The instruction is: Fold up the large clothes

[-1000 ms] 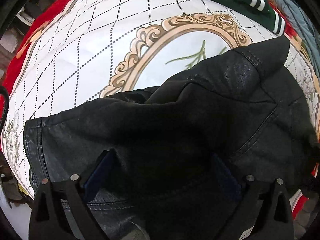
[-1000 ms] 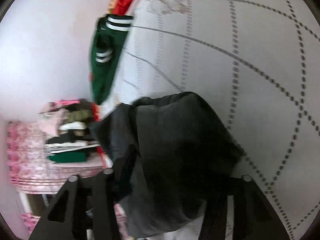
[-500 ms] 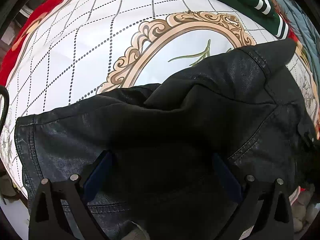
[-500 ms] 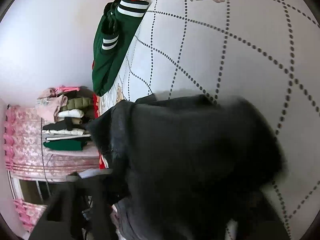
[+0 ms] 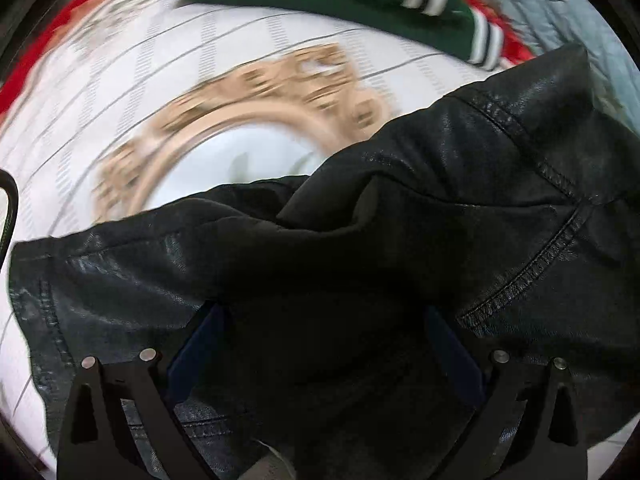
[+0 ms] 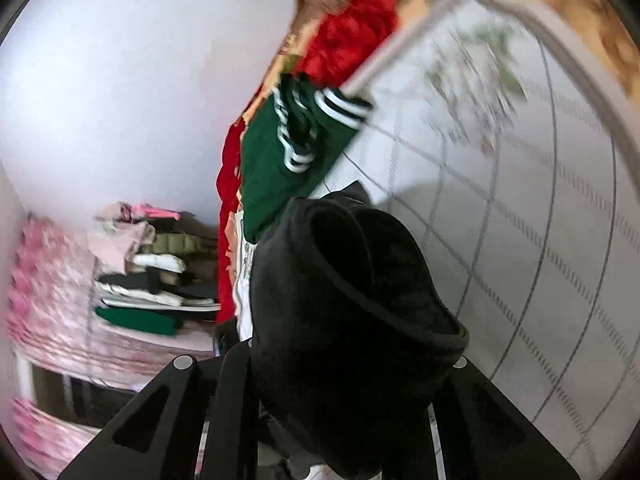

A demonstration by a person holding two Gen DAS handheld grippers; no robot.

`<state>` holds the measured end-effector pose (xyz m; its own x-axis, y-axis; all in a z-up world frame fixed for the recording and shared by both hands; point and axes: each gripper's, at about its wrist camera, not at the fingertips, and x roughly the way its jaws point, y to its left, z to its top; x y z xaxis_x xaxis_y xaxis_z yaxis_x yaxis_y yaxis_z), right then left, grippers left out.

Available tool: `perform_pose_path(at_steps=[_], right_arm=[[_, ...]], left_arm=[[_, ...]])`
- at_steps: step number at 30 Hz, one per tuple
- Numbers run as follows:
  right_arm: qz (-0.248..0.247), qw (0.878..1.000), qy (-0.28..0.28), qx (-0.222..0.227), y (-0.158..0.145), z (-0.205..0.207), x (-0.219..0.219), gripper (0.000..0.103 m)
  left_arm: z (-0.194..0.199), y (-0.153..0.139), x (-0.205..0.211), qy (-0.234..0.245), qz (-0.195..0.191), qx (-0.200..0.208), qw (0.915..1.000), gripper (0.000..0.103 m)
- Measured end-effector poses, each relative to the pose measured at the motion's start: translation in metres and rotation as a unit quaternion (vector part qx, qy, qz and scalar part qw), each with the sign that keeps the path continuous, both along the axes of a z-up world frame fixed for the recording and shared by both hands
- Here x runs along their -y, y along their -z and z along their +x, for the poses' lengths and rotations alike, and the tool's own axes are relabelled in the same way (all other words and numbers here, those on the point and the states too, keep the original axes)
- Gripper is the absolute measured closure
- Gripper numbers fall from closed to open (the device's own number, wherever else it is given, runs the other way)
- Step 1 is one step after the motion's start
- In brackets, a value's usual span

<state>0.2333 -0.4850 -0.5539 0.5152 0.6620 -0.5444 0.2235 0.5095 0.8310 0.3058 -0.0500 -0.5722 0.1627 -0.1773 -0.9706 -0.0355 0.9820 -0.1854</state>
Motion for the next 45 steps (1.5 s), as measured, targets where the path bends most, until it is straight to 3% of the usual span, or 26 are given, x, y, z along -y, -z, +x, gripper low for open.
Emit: perform_pose_path(at_steps=[4, 7, 10, 14, 18, 20, 22, 25, 27, 30, 32, 33, 34, 35, 38, 42, 44, 45], right_arm=[[-0.042, 0.999, -0.025, 0.017, -0.038, 0.020, -0.015, 0.083], [-0.058, 0.996, -0.066, 0.032, -0.063, 0.025, -0.047, 0.083], [-0.077, 0.989, -0.116, 0.042, -0.089, 0.026, -0.094, 0.083], [-0.077, 0.975, -0.203, 0.046, -0.105, 0.020, -0.183, 0.083], [-0.080, 0.948, -0.304, 0.037, -0.084, 0.002, -0.283, 0.083], [-0.083, 0.933, -0.349, 0.014, -0.056, -0.013, -0.331, 0.083], [-0.094, 0.909, -0.406, -0.026, -0.013, -0.034, -0.378, 0.083], [-0.112, 0.881, -0.452, -0.080, 0.031, -0.055, -0.409, 0.079], [-0.123, 0.874, -0.465, -0.071, 0.028, -0.059, -0.410, 0.080], [-0.117, 0.868, -0.482, -0.032, -0.001, -0.058, -0.396, 0.076], [-0.080, 0.867, -0.490, -0.030, -0.018, -0.056, -0.375, 0.063], [-0.055, 0.867, -0.494, -0.038, -0.024, -0.055, -0.365, 0.041], [-0.023, 0.866, -0.496, -0.050, -0.030, -0.055, -0.354, 0.026], [-0.005, 0.864, -0.500, -0.058, -0.037, -0.056, -0.348, 0.000], [0.001, 0.858, -0.507, -0.079, -0.047, -0.057, -0.327, 0.000], [-0.056, 0.878, -0.467, -0.091, -0.055, -0.039, -0.301, 0.000], [-0.118, 0.880, -0.451, -0.089, -0.047, -0.023, -0.296, 0.013], [-0.150, 0.876, -0.448, -0.099, -0.036, -0.016, -0.297, 0.031]], left_arm=[[0.010, -0.004, -0.001, -0.009, -0.033, -0.001, 0.9994, 0.000], [-0.005, -0.021, -0.038, -0.069, -0.059, 0.003, 0.9959, 0.000], [-0.042, -0.052, -0.093, -0.151, -0.078, 0.027, 0.9851, 0.000], [-0.118, -0.091, -0.169, -0.251, -0.052, 0.049, 0.9653, 0.000], [-0.197, -0.118, -0.236, -0.338, 0.003, 0.051, 0.9397, 0.000], [-0.217, -0.121, -0.250, -0.364, 0.027, 0.048, 0.9300, 0.000], [-0.235, -0.129, -0.263, -0.385, 0.049, 0.049, 0.9205, 0.000], [-0.251, -0.142, -0.280, -0.401, 0.066, 0.059, 0.9120, 0.000], [-0.259, -0.154, -0.284, -0.406, 0.069, 0.073, 0.9085, 0.000], [-0.254, -0.169, -0.288, -0.408, 0.059, 0.096, 0.9061, 0.000], [-0.243, -0.178, -0.285, -0.405, 0.043, 0.111, 0.9063, 0.000], [-0.238, -0.184, -0.282, -0.402, 0.037, 0.119, 0.9070, 0.000], [-0.232, -0.188, -0.278, -0.396, 0.031, 0.127, 0.9087, 0.000], [-0.224, -0.190, -0.275, -0.393, 0.026, 0.131, 0.9097, 0.000], [-0.206, -0.194, -0.266, -0.380, 0.013, 0.145, 0.9135, 0.000], [-0.182, -0.177, -0.251, -0.357, 0.017, 0.132, 0.9246, 0.000], [-0.175, -0.164, -0.245, -0.348, 0.028, 0.120, 0.9293, 0.000], [-0.171, -0.155, -0.241, -0.342, 0.039, 0.112, 0.9320, 0.000]])
